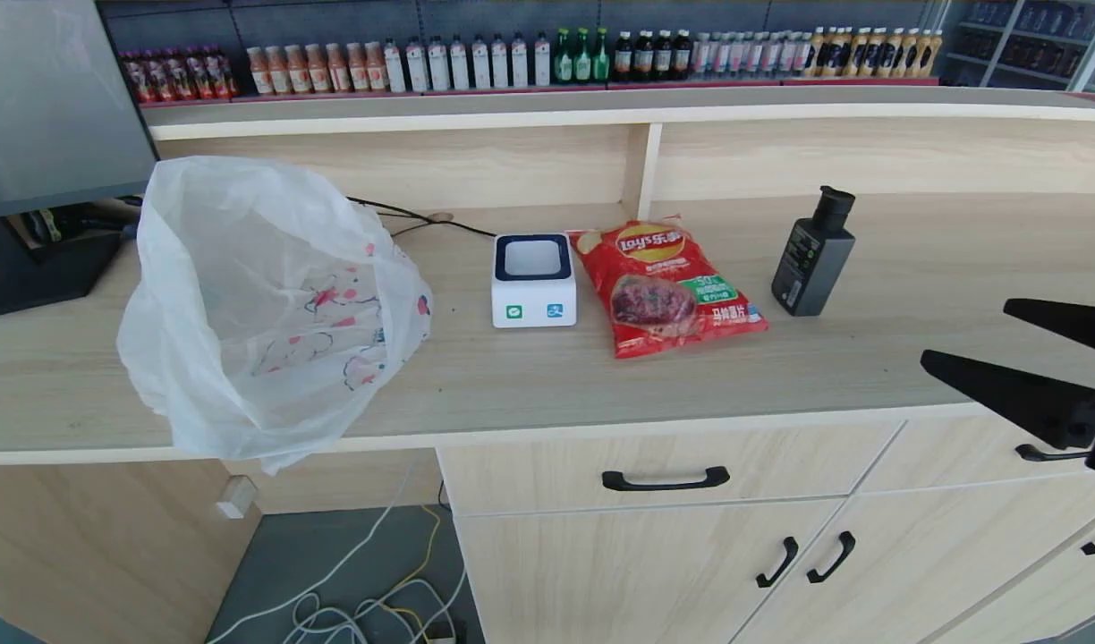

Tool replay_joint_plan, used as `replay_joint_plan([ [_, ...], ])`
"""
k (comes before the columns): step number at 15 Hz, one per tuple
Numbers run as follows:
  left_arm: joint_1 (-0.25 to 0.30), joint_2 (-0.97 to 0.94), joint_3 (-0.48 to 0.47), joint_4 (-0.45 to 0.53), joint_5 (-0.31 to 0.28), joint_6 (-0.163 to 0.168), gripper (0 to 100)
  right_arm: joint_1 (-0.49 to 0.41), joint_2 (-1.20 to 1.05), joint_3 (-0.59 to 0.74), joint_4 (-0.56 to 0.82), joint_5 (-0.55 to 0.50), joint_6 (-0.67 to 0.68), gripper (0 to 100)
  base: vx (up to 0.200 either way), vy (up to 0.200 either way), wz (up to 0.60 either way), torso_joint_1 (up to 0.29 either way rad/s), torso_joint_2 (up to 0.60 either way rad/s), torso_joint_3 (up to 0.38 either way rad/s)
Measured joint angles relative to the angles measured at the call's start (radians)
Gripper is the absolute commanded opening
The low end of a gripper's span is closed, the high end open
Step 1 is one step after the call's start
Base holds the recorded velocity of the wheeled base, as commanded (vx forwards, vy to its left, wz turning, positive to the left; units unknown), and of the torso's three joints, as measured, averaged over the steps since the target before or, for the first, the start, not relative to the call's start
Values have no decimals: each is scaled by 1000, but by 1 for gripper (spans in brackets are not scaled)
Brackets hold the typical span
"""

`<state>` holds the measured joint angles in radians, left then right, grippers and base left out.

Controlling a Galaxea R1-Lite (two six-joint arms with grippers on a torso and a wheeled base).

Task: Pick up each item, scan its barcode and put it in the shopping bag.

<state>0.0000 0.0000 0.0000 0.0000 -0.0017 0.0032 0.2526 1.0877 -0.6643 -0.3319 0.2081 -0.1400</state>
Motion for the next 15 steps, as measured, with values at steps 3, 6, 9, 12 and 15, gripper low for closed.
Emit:
replay_joint_plan([
  [3,0,0,0,0,0,0,100,183,151,-108,-19,-115,95,100,0,0,0,0,0,0],
  [6,0,0,0,0,0,0,100,286,267,-224,-24,-201,174,100,0,0,0,0,0,0],
  [9,0,0,0,0,0,0,100,301,377,-331,-20,-224,177,100,0,0,0,0,0,0],
  [12,0,0,0,0,0,0,100,301,477,-424,-18,-236,177,100,0,0,0,0,0,0],
  [15,0,0,0,0,0,0,100,301,565,-529,-15,-245,170,100,0,0,0,0,0,0],
])
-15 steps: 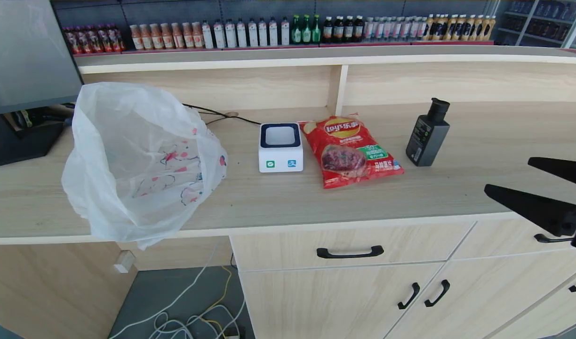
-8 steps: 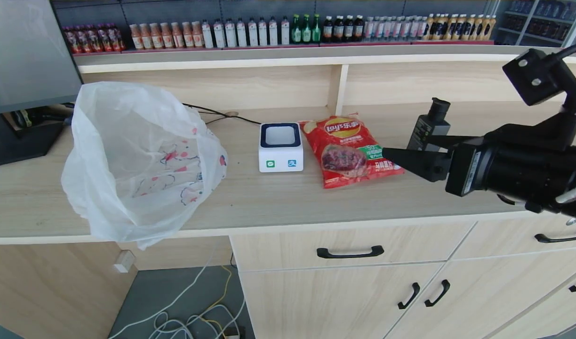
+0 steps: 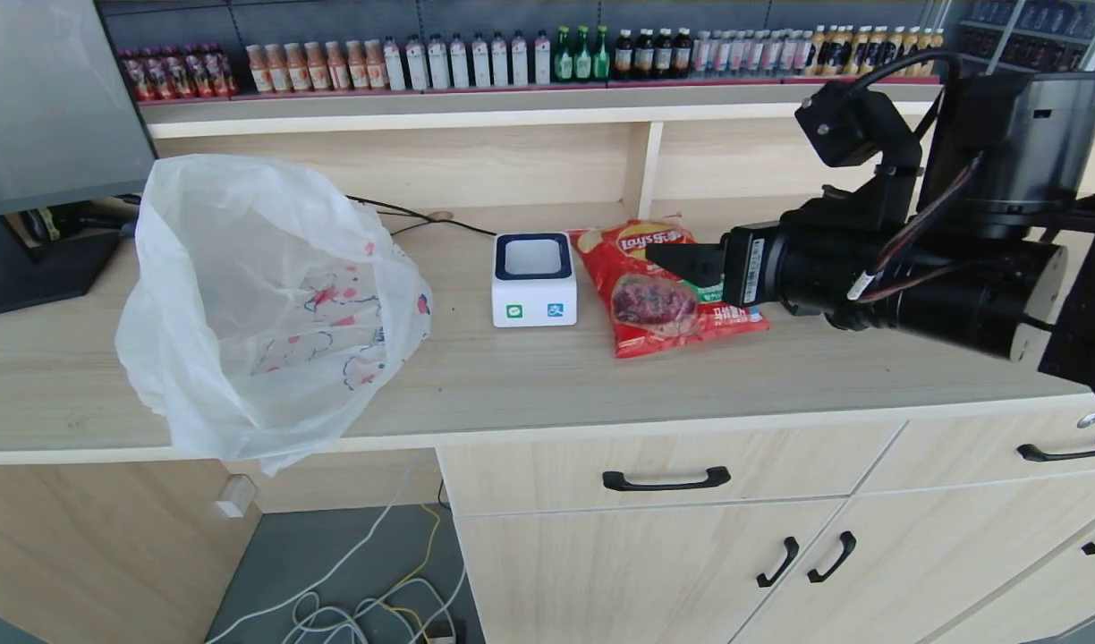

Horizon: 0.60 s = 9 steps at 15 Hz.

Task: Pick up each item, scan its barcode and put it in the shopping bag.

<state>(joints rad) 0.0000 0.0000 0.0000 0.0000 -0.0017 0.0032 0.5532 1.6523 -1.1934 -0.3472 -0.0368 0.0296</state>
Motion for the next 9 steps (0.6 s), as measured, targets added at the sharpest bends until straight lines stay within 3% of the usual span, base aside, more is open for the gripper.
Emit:
replay_joint_plan([
  [4,0,0,0,0,0,0,100,0,100,-159,122,-60,-17,100,0,0,0,0,0,0],
  [9,0,0,0,0,0,0,100,-10,170,-188,130,-88,-15,100,0,0,0,0,0,0],
])
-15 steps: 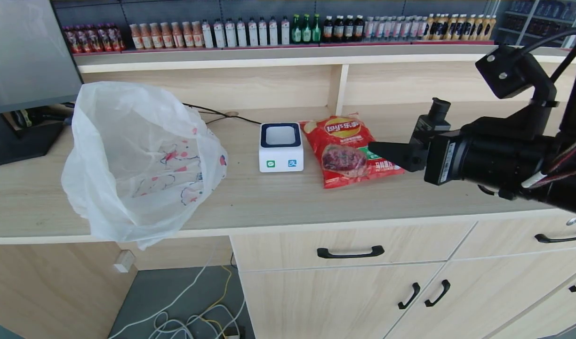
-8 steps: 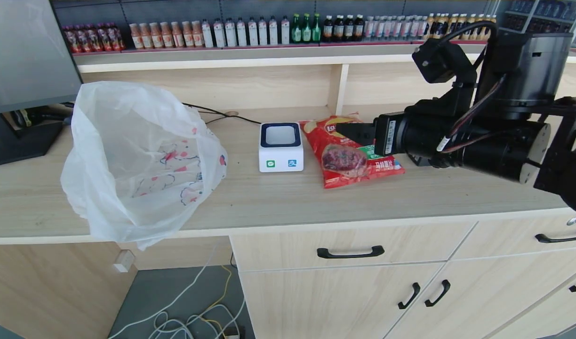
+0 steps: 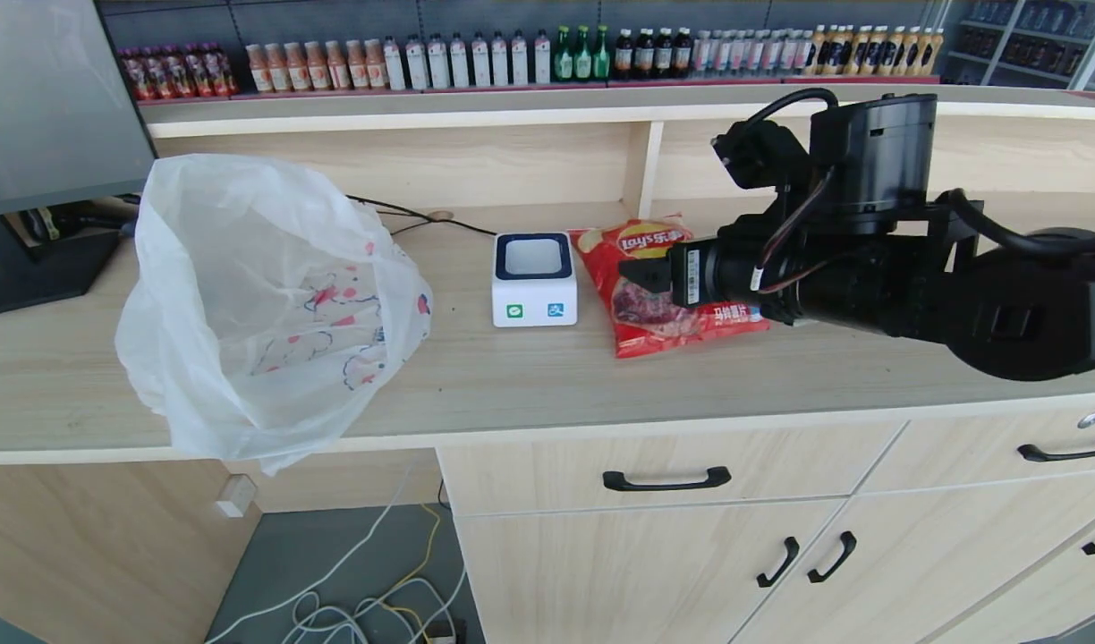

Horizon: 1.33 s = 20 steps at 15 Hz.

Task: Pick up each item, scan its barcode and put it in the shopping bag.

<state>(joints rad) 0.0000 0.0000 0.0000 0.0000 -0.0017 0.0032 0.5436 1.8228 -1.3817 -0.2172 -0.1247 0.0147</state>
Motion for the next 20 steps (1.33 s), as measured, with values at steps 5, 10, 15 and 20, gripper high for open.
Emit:
replay_joint_plan([
  [5,0,0,0,0,0,0,100,-24,60,-40,-8,-22,-1,100,0,0,0,0,0,0],
  [10,0,0,0,0,0,0,100,-42,112,-80,-21,-50,-11,100,0,0,0,0,0,0],
  [15,0,0,0,0,0,0,100,-67,137,-83,-29,-61,-55,100,0,0,0,0,0,0],
  [20,0,0,0,0,0,0,100,-69,180,-133,-79,-63,-63,100,0,0,0,0,0,0],
])
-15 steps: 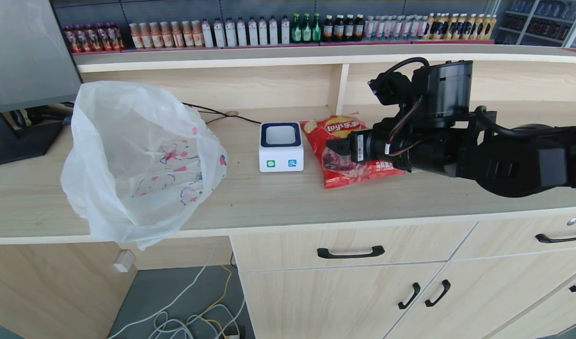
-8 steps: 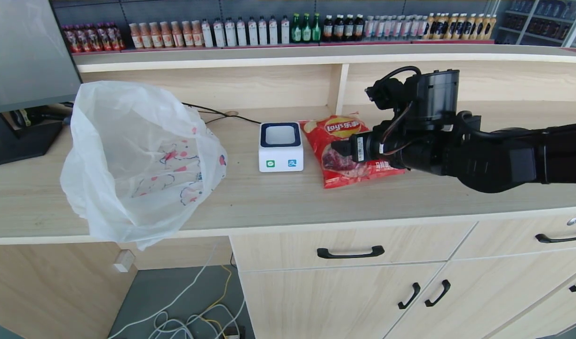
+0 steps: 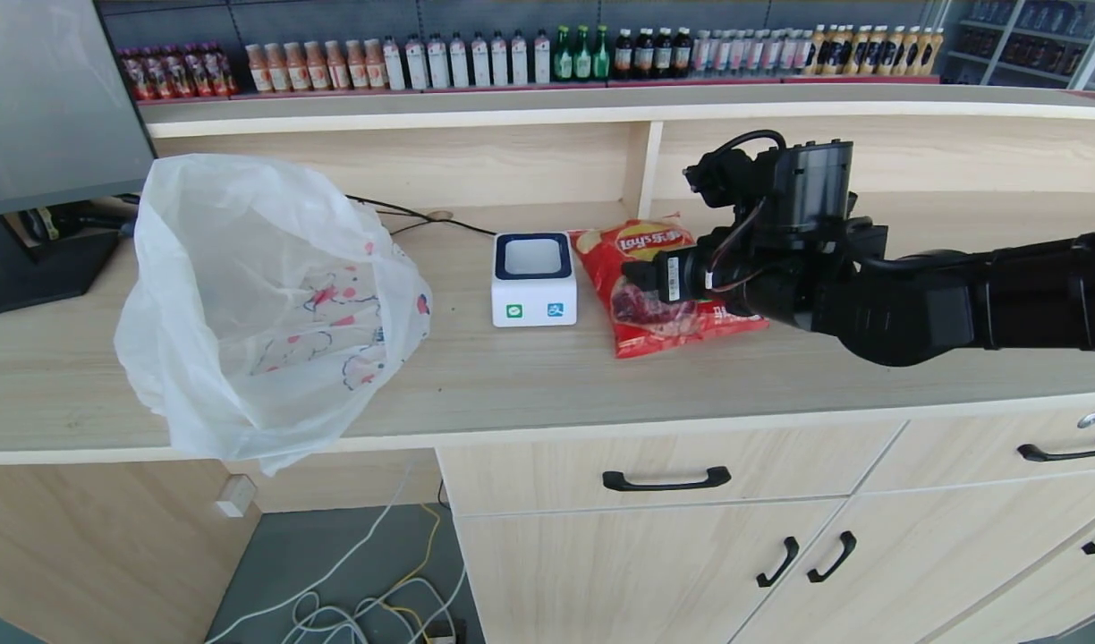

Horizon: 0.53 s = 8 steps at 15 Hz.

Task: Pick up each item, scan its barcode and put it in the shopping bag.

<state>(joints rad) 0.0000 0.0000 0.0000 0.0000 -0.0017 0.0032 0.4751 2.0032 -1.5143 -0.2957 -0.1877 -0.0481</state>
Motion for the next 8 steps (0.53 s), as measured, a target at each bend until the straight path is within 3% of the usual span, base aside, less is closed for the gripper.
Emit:
replay_joint_plan([
  [8,0,0,0,0,0,0,100,-7,51,-38,10,9,-42,100,0,0,0,0,0,0],
])
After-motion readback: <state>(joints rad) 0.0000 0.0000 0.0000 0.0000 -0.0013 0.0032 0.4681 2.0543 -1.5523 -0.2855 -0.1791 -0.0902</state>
